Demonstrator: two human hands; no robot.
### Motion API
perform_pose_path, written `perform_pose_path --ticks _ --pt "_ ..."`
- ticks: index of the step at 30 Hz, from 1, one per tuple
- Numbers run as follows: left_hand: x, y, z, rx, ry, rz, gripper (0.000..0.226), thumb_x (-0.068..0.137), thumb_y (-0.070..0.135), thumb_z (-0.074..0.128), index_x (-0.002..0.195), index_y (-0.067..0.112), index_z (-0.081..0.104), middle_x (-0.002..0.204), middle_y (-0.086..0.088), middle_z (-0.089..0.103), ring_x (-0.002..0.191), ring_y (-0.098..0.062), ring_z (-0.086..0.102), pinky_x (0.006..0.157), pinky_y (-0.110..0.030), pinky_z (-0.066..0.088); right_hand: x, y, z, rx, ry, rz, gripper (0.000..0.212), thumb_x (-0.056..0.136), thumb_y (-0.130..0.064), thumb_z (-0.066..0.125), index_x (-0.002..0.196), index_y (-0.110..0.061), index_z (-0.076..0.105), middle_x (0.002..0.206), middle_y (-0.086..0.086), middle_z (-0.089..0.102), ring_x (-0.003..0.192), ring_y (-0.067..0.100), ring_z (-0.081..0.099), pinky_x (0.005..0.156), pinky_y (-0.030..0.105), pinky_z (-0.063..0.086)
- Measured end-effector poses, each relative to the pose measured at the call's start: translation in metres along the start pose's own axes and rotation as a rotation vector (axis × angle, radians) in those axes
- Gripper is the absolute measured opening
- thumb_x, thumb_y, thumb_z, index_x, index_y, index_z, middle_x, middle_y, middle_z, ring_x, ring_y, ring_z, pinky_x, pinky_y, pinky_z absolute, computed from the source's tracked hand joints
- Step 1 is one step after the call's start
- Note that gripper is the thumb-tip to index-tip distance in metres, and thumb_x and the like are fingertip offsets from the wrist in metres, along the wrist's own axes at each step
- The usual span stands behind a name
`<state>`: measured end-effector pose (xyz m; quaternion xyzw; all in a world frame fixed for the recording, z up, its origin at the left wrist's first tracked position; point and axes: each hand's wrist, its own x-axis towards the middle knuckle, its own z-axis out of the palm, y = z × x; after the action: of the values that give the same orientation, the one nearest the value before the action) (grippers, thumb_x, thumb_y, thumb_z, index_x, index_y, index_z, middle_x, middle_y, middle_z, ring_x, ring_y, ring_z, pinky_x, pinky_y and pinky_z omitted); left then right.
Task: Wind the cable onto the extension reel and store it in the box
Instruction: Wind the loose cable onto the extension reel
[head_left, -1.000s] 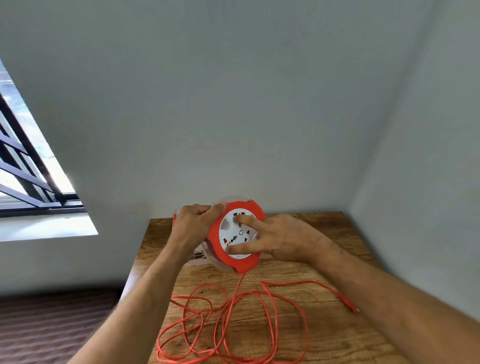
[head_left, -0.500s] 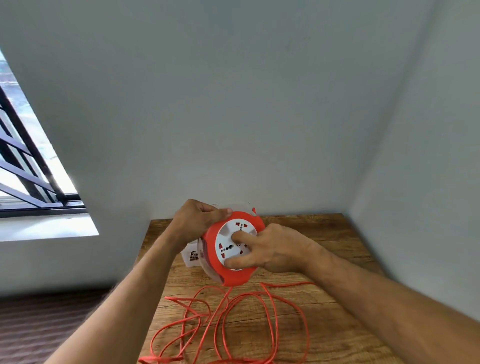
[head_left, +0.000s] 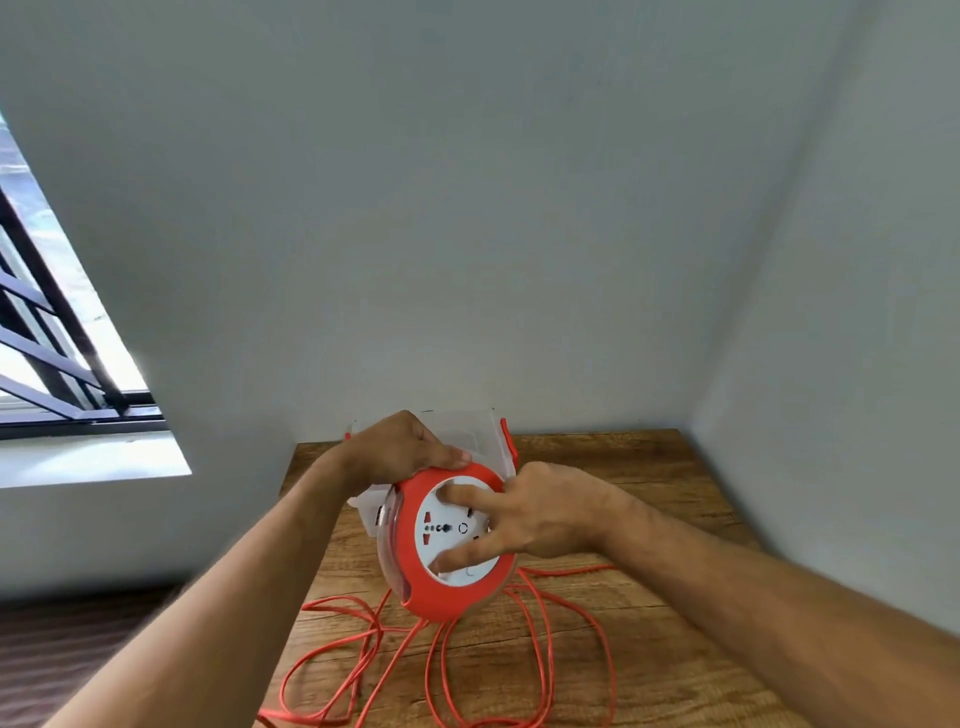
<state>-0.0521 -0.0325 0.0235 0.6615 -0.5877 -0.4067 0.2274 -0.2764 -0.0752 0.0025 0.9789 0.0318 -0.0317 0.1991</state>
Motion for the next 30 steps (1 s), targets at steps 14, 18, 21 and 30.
perform_pose_path --ticks 14,18,21,30 --pt "0.002 -0.001 0.011 -0.180 0.363 0.117 0.038 0.088 0.046 0.076 0.080 0.009 0.084 0.080 -0.020 0.079 0.078 -0.040 0.077 0.079 -0.055 0.063 0.020 -0.020 0.008 0.236 0.197 0.773 0.062 0.085 -0.054 0.054 0.144 -0.050 0.035 0.115 0.005 0.069 0.090 0.029 0.070 0.070 0.037 0.055" --pt "0.000 -0.001 0.031 -0.266 0.692 0.194 0.028 0.084 0.053 0.076 0.072 0.028 0.080 0.072 -0.006 0.074 0.069 -0.029 0.073 0.070 -0.054 0.060 0.033 -0.027 -0.007 0.682 0.394 1.227 0.071 0.078 -0.051 0.067 0.143 -0.047 0.041 0.124 0.002 0.068 0.106 0.025 0.067 0.086 0.034 0.055" --pt "-0.006 0.000 0.051 -0.210 0.876 0.256 0.041 0.082 0.057 0.072 0.059 0.023 0.069 0.061 0.002 0.057 0.054 -0.011 0.055 0.055 -0.039 0.048 0.043 -0.034 -0.011 1.030 0.645 1.397 0.066 0.079 -0.040 0.076 0.140 -0.039 0.050 0.126 -0.001 0.066 0.107 0.018 0.066 0.069 0.017 0.053" --pt "-0.015 -0.015 0.072 -0.299 1.029 0.248 0.037 0.087 0.040 0.076 0.066 0.010 0.071 0.062 -0.006 0.054 0.055 -0.008 0.046 0.058 -0.021 0.041 0.043 -0.029 -0.022 1.947 0.689 1.415 0.033 0.098 -0.035 0.058 0.128 -0.027 0.049 0.083 0.005 0.073 0.038 0.013 0.054 0.037 0.024 0.042"
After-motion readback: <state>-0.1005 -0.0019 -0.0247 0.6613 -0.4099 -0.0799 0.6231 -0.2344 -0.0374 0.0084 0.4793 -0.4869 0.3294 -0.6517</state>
